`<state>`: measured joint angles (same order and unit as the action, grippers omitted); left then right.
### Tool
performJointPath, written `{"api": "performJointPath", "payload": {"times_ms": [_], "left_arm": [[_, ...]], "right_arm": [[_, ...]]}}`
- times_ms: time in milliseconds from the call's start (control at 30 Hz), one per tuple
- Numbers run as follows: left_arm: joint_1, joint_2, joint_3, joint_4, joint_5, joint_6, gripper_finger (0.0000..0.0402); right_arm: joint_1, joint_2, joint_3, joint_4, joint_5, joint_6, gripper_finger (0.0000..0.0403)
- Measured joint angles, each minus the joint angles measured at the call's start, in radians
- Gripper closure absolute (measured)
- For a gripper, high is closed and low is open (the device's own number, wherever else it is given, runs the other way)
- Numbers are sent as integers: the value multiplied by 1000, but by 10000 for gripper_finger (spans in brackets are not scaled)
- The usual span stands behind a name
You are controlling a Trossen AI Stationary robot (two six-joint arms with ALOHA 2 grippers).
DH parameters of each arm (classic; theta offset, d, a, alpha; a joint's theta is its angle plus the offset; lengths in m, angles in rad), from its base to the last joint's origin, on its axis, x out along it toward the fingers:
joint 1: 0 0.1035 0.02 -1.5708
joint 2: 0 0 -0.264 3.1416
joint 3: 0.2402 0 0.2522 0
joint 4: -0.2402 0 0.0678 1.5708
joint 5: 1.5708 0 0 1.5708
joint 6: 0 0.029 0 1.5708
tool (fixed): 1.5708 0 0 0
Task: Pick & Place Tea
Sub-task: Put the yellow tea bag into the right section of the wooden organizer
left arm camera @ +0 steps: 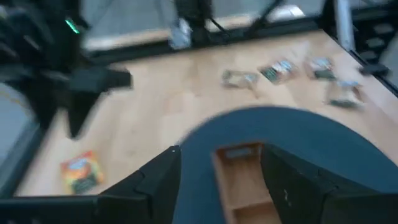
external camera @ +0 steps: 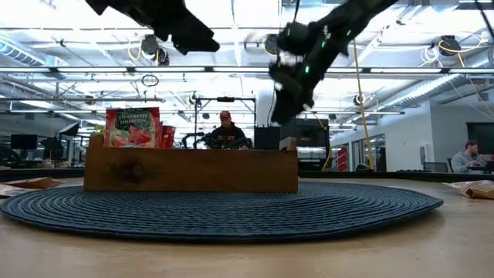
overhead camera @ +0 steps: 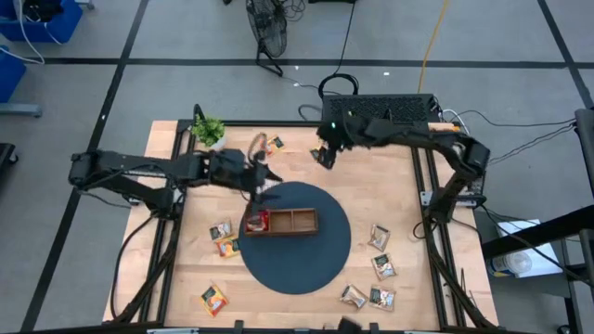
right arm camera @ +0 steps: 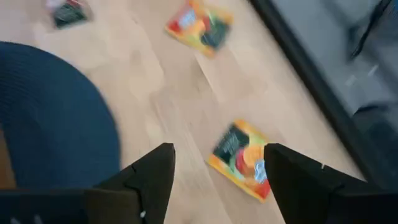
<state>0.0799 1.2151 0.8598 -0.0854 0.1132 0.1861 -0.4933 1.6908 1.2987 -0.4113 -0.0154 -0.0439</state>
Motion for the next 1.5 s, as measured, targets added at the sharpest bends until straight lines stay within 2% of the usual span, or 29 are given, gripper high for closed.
{"api": "performJointPath", "payload": {"times_ms": [67,200,333,433,500,667,867,1033,1133,1267,1500], "left_arm": [[53,-66,-84,54,7,-1,177],[177,-211,-315,363,92,-56,176],[263,-307,-525,715,124,-188,176],[296,-340,-624,881,126,-248,176],[308,-355,-668,937,126,-259,176],[314,-358,-693,963,126,-265,176],[312,-358,-693,961,126,-266,176],[312,-358,-693,958,125,-266,176],[312,-358,-693,958,125,-266,176],[312,-358,-693,958,125,-266,176],[312,-358,-693,957,124,-266,176]], "right_arm": [[-60,60,25,-32,-11,-4,179],[-138,185,87,-132,-11,-117,176],[-153,287,193,-262,-63,-275,165],[-155,340,261,-287,-70,-353,164],[-155,376,308,-312,-71,-386,165],[-169,477,416,-354,-75,-429,166],[-174,555,493,-467,-173,-444,167],[-173,558,497,-616,-185,-453,167],[-173,547,494,-636,-225,-435,167],[-169,543,493,-641,-225,-388,171],[-151,533,426,-581,-216,-327,220]]}}
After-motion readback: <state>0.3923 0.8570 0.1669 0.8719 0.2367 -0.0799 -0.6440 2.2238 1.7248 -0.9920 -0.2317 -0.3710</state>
